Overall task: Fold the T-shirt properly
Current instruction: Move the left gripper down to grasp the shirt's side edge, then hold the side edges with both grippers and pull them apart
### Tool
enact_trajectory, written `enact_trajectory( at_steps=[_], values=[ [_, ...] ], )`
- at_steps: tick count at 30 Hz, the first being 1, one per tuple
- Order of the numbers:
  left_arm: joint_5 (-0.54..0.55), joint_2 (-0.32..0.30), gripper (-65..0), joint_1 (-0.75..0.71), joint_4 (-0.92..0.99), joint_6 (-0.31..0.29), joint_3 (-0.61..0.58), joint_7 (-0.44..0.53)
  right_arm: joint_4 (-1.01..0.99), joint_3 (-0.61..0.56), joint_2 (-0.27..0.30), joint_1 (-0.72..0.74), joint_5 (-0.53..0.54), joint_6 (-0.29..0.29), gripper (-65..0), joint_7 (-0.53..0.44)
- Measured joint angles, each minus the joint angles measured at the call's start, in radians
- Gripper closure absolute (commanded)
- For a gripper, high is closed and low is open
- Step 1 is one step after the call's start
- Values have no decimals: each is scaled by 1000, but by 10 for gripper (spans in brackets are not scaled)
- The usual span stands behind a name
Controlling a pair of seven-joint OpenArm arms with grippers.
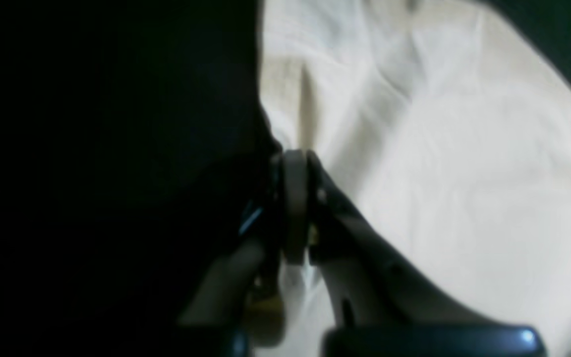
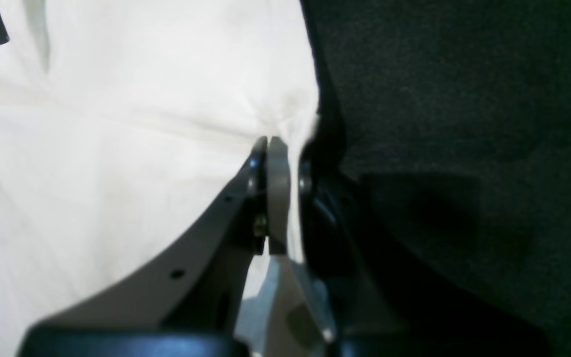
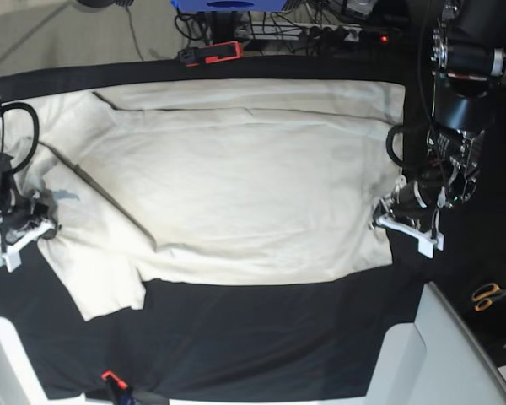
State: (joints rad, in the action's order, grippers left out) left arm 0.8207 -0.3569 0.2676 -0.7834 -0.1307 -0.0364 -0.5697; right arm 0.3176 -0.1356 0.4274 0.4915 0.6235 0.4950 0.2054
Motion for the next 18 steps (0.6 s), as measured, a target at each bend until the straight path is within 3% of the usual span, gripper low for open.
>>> enact_trajectory(
  at_steps=[6, 9, 18],
  values=[
    [-17, 11, 0, -118, -142, 26, 219, -137, 0, 0, 0, -3, 0, 0, 0, 0],
    [-16, 0, 0, -169, -200, 103, 231, -138, 0, 0, 0, -3, 0, 0, 0, 0],
    [-20, 5, 0, -238, -291, 116, 229, -145, 0, 0, -7, -3, 0, 0, 0, 0]
  ],
)
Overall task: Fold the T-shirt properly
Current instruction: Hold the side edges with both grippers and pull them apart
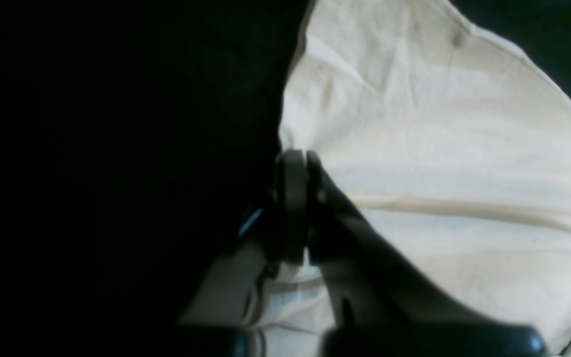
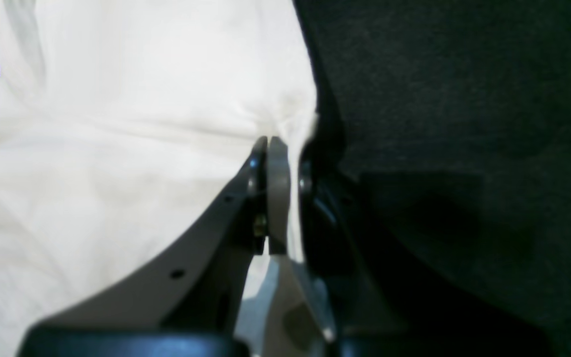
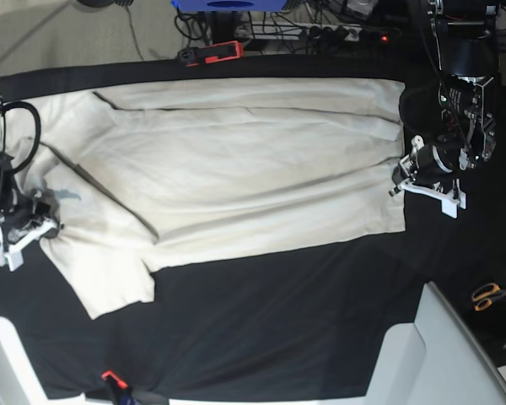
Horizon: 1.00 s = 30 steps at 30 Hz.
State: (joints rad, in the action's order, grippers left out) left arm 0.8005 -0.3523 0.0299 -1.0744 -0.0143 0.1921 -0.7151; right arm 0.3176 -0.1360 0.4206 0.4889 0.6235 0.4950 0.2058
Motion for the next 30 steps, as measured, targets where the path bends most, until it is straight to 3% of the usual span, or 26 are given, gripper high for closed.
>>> enact_trajectory(
  at_steps=[6, 10, 13, 21, 30],
  values=[
    [0, -2, -2, -35, -37, 0, -2, 3, 0, 0, 0, 0, 1, 0, 0, 0],
    [-7, -3, -224, -53, -86, 11, 1, -8, 0, 0, 0, 0, 0, 0, 0, 0],
    [-7, -12, -295, -55, -123, 10, 4, -5, 0, 0, 0, 0, 0, 0, 0, 0],
    [-6, -36, -301, 23, -91, 10, 10, -4, 0, 0, 0, 0, 0, 0, 0, 0],
    [-35, -33, -299, 183, 132, 10, 0, 0, 0, 0, 0, -2, 0, 0, 0, 0]
  ],
)
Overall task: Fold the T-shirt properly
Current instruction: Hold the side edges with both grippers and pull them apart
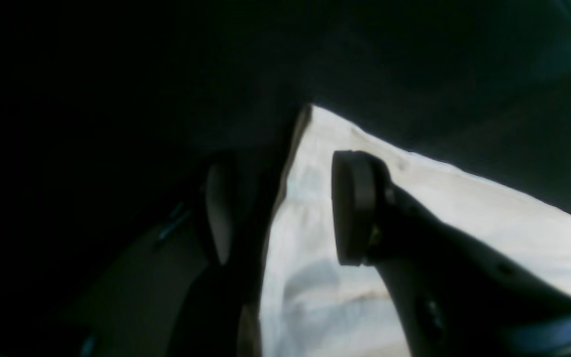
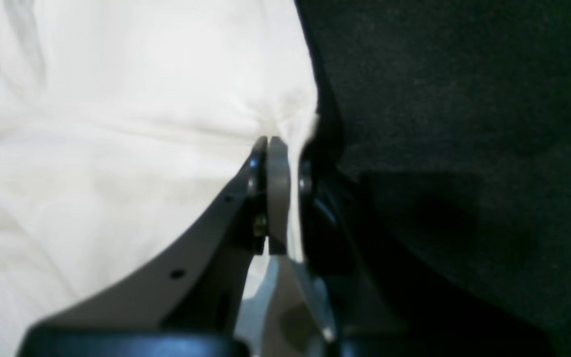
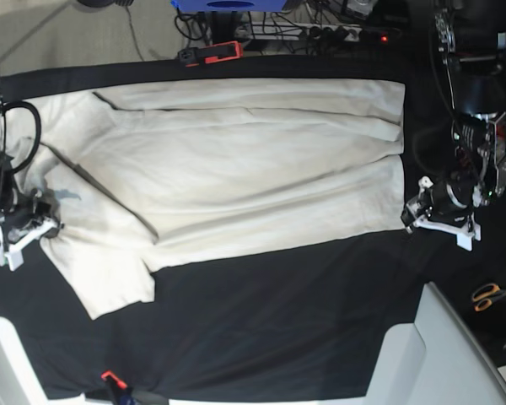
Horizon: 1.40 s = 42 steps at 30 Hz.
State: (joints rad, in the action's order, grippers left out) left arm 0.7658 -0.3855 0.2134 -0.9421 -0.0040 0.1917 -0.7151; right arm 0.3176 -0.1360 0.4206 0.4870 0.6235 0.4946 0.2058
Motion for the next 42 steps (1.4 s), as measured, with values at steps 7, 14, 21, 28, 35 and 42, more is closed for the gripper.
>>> enact_trajectory(
  at_steps=[7, 14, 21, 28, 35, 42],
  values=[
    [-231, 55, -299, 78, 73, -4, 10, 7, 0, 0, 0, 0, 0, 0, 0, 0],
    [-245, 96, -299, 82, 76, -6, 1, 15, 0, 0, 0, 0, 0, 0, 0, 0],
    [-230, 87, -299, 133, 235, -29, 3, 169, 0, 0, 0, 0, 0, 0, 0, 0],
    [-236, 83, -298, 146, 275, -101, 4, 206, 0, 0, 0, 0, 0, 0, 0, 0],
    [-240, 83, -199, 138, 277, -101, 4, 214, 0, 0, 0, 0, 0, 0, 0, 0],
    [-227, 83, -18, 119, 272, -101, 4, 225, 0, 0, 0, 0, 0, 0, 0, 0]
  ],
)
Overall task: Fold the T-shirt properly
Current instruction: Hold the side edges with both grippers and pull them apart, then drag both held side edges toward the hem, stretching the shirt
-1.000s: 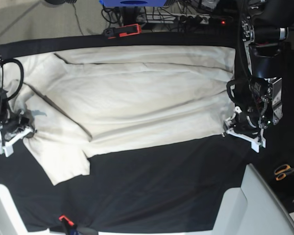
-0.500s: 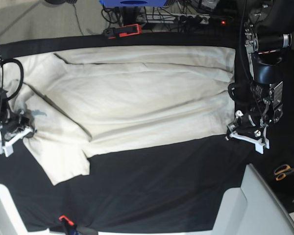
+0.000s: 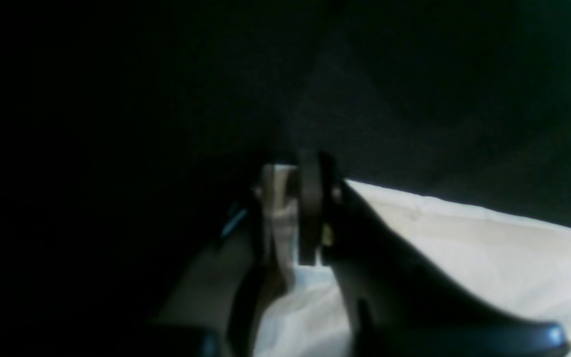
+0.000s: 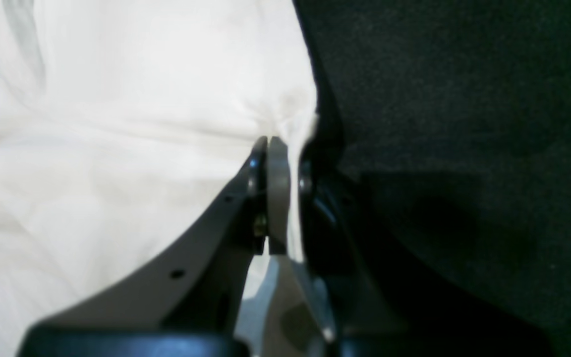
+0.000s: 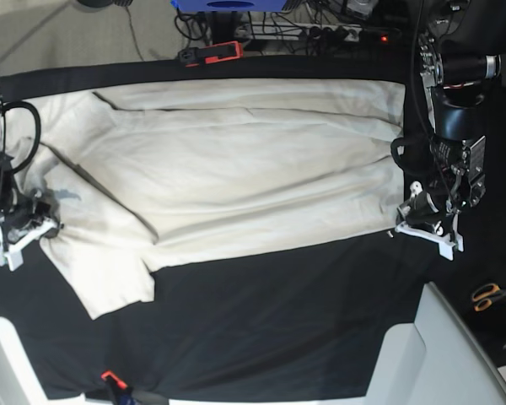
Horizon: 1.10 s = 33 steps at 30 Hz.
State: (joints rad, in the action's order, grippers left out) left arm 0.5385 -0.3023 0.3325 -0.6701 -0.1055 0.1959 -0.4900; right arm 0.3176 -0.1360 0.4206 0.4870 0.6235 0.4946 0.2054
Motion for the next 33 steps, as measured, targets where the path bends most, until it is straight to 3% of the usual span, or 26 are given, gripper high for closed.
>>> enact_trajectory(
  at_steps=[12, 19, 27, 33],
  values=[
    [3, 1, 0, 5, -4, 1, 0, -8, 0, 0, 0, 0, 0, 0, 0, 0],
    [-23, 5, 0, 82, -1, 19, -66, -122, 101, 0, 5, 9, 1, -3, 0, 3],
    [-18, 8, 0, 145, -2, 16, -105, -124, 101, -4, 9, 21, -3, -4, 0, 7],
    [-15, -11, 0, 163, -93, 16, -106, -128, 168, -6, 45, 26, -3, 0, 0, 7]
  ],
)
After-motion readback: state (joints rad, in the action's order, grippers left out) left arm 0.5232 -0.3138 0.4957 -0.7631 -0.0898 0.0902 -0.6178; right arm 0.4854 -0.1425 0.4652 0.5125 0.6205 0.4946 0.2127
